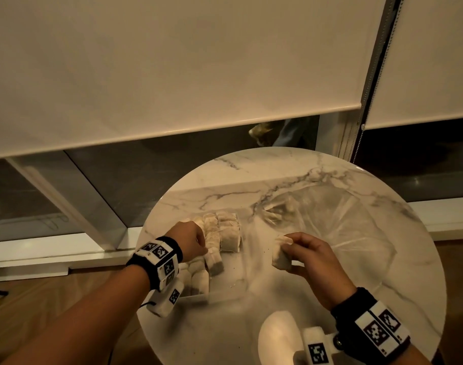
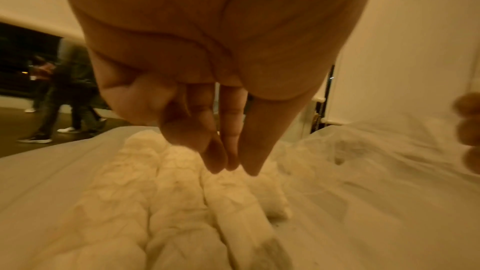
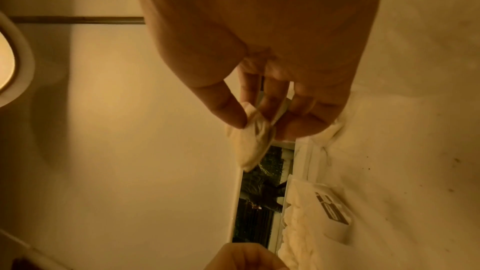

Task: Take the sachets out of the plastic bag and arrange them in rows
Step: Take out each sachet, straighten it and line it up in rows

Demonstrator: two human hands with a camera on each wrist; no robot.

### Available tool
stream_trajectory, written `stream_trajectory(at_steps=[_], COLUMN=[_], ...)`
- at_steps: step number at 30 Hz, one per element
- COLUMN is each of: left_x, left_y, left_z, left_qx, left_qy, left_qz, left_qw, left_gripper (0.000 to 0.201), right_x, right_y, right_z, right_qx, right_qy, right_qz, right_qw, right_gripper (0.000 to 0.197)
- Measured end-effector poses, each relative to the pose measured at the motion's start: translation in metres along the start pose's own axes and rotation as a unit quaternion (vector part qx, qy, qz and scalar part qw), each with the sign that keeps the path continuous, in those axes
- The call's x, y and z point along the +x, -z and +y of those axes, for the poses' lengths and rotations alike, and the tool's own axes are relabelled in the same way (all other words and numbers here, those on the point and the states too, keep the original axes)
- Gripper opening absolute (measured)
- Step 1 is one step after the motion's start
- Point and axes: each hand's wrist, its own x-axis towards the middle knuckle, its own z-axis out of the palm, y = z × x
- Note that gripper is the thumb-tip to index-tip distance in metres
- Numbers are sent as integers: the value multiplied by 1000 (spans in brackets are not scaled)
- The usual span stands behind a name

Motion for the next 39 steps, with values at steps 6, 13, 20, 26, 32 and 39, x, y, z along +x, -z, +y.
stream_trajectory(at_steps=[6,13,20,26,32,39], left_x=[-54,-78,-85,-86,-90,-94], left_y=[-37,-59,-61,-78,-84,-84], left_z=[2,2,-1,0,9,9], left_qx=[36,91,72,54,57,41], left_qy=[-111,-154,-144,-157,-132,-128], left_qz=[-103,-19,7,17,24,23], left_qw=[988,984,987,986,989,991], left_gripper=[41,49,53,66,63,70], right_x=[7,34,66,93,108,123], right_y=[-17,-75,-124,-151,-169,-178], right_z=[-8,-22,-13,-9,-3,10], right_qx=[-98,-246,-429,-594,-700,-759], right_qy=[42,45,18,-71,-85,-60], right_qz=[-40,-177,-225,-272,-304,-288], right_qw=[993,952,875,753,640,581], right_gripper=[6,13,4,13,29,18])
